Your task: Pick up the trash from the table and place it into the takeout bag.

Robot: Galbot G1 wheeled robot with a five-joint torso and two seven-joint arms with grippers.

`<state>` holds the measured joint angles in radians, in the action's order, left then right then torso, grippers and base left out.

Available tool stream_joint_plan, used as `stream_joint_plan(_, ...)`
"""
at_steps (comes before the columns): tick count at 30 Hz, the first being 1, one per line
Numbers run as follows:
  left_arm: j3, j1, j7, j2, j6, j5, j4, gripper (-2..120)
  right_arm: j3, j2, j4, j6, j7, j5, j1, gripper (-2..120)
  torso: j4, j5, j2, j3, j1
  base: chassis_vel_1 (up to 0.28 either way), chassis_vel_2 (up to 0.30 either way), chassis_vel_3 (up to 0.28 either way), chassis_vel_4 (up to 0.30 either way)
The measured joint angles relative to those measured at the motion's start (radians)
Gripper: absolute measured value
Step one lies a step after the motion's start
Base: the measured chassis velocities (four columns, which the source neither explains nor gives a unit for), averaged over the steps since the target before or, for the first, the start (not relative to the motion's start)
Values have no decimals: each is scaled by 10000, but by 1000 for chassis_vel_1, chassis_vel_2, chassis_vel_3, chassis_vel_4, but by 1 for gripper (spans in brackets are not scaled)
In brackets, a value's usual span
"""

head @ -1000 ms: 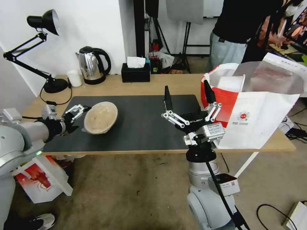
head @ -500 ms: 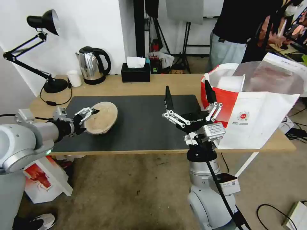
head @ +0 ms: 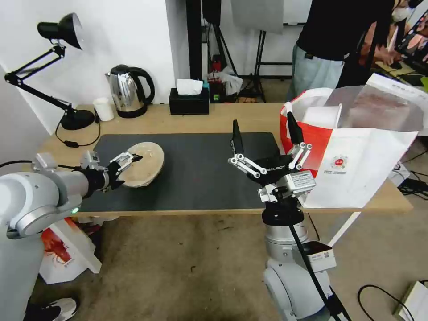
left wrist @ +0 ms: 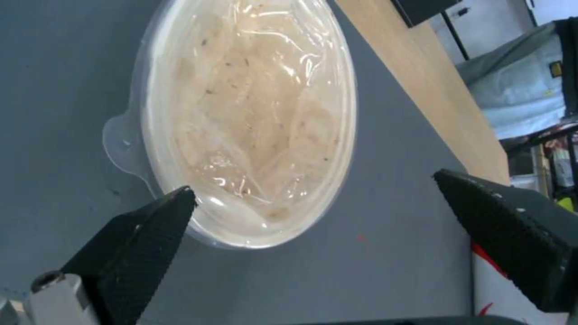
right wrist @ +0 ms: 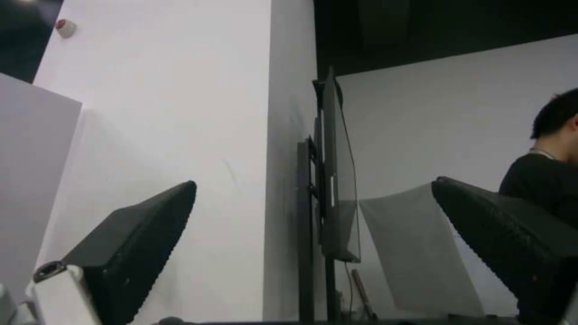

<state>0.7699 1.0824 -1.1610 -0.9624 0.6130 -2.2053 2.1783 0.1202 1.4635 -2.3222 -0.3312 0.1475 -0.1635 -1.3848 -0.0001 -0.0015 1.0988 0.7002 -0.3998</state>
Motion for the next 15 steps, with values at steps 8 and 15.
stream_joint_plan(8, 563, 258, -4, 239, -18, 35, 467, 100, -13, -18, 57, 7, 0, 14, 87, 100, 1, 0, 0, 0, 0, 0, 0, 0, 0)
stream_joint_plan(15, 720, 284, -6, 278, -22, 12, 290, 100, -25, -64, 28, 25, 0, 15, 63, 100, 0, 0, 0, 0, 0, 0, 0, 0, 0)
